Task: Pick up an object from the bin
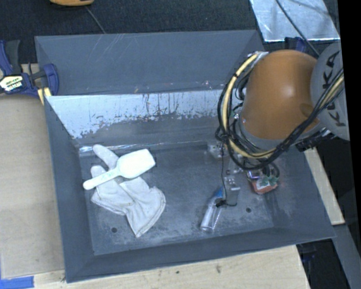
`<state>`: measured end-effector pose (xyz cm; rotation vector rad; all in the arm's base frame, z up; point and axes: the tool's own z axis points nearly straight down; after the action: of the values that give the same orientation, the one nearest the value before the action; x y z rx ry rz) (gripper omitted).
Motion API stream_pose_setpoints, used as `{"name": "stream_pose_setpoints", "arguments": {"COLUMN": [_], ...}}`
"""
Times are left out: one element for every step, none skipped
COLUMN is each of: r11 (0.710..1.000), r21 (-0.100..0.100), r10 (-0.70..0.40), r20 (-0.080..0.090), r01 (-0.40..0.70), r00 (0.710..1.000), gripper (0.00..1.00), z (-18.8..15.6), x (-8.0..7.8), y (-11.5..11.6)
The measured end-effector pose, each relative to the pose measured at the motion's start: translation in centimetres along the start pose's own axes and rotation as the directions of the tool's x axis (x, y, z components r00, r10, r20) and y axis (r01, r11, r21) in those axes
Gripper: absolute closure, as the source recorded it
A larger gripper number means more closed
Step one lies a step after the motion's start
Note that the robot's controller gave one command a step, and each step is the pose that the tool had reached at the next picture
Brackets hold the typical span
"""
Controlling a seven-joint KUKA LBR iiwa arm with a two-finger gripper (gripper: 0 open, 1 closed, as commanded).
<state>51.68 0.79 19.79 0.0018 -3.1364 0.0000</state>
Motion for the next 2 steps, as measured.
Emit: {"name": "stream_pose_setpoints", "arguments": {"r11": [1.0, 0.996], "r21": [0.0, 0.001], "r10": [0.0, -0.089], "r20": [0.003, 0.011], "r01": [0.0, 0.089], "r00": [1.0, 0.996], "gripper": [0.0, 0.0], "z": [-0.21, 0.53], "x": [-0.03, 0.46], "y": [0.0, -0.57]}}
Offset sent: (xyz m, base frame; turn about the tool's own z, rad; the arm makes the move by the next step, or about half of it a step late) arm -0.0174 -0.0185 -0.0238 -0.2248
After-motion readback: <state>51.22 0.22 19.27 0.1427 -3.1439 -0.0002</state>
